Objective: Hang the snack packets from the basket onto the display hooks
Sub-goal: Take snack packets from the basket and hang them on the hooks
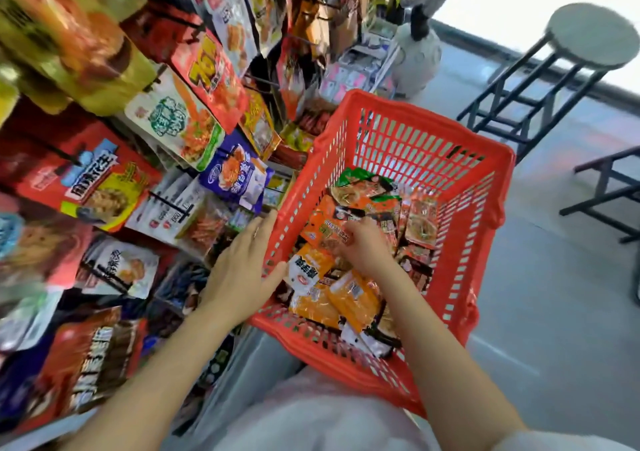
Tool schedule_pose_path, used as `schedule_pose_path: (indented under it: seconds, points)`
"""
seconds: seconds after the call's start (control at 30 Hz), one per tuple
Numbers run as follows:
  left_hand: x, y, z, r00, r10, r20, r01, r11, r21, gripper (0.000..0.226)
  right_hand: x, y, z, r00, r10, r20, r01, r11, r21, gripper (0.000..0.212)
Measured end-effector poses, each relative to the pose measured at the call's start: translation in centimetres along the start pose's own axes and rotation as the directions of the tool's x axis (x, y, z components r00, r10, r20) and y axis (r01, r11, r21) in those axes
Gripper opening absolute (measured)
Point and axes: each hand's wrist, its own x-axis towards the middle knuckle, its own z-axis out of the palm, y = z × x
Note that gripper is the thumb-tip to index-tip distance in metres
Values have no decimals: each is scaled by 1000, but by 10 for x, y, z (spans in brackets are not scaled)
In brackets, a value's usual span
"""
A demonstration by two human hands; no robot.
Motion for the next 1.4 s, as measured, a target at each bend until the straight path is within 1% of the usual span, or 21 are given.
schedule_pose_path:
  seconds: [0.07,0.17,0.27,0.3,0.4,0.43,0.5,0.53,0.57,0.63,0.67,0.73,0.83,0.9,0.97,1.03,1.07,1.17,1.23,1.3,1.4]
  points:
    - [1,1,1,1000,5,-8,-5,1000,-12,83,6,5,-8,998,-24,-62,24,1000,-12,48]
    - [0,1,3,1000,0,-12,0,1000,-29,83,16,9,-15,1000,-2,9,2,1000,-13,58]
    - [0,1,3,1000,-19,-2,19,999,-42,83,18,4,-9,998,9,57,-3,995,-98,61]
    - [0,2,3,1000,-21,-2,21,999,-47,82,16,2,-7,998,19,64,-14,997,-81,60]
    - [1,1,2,1000,-12,-11,11,998,-63,82,11,1,-2,986,75,151,-97,985,145,61]
    - [1,1,2,1000,-10,-10,9,998,-66,81,8,1,-3,979,88,182,-120,977,178,56]
    - [0,2,1,1000,-14,-4,14,998,-67,81,6,8,-5,979,78,189,-112,977,182,30]
    - [0,2,1,1000,-16,-4,16,998,-69,81,5,9,-9,983,62,173,-98,973,208,23]
    - [0,2,1,1000,-18,-6,17,997,-70,81,3,9,-14,985,54,162,-96,960,261,24]
    - [0,3,0,1000,-19,-6,19,997,-78,81,0,10,-26,991,53,123,-93,932,350,52]
    - [0,2,-1,1000,-23,2,23,996,-87,82,-2,10,-34,994,45,105,-81,923,377,60]
    - [0,2,-2,999,-35,28,38,993,-110,82,-11,6,-52,996,21,82,-57,884,464,53]
    - [4,12,-14,998,-58,-15,55,987,-153,77,-25,-1,-76,997,-35,64,-9,811,585,24]
    - [10,27,-27,992,-20,-127,-4,983,-184,71,-34,-6,-86,993,-83,80,16,787,617,21]
    - [15,44,-38,985,5,-175,-51,965,-258,64,-39,-11,-90,991,-106,87,26,767,641,24]
    - [21,54,-46,991,-75,-108,28,921,-390,55,-41,-15,-91,993,-108,56,39,718,695,29]
    - [24,56,-49,990,-132,-50,92,873,-479,47,-43,-17,-92,995,-94,30,43,684,728,28]
    - [27,52,-53,973,-225,52,193,671,-716,28,-44,-11,-91,999,-24,-43,49,604,796,19]
    - [26,46,-58,960,-271,70,223,588,-778,20,-45,-5,-92,995,42,-91,54,547,835,20]
    - [25,39,-63,941,-331,73,244,512,-824,8,-45,-1,-97,987,95,-128,65,492,868,30]
    - [23,34,-73,921,-386,48,232,446,-864,9,-43,-3,-105,983,84,-162,106,456,884,32]
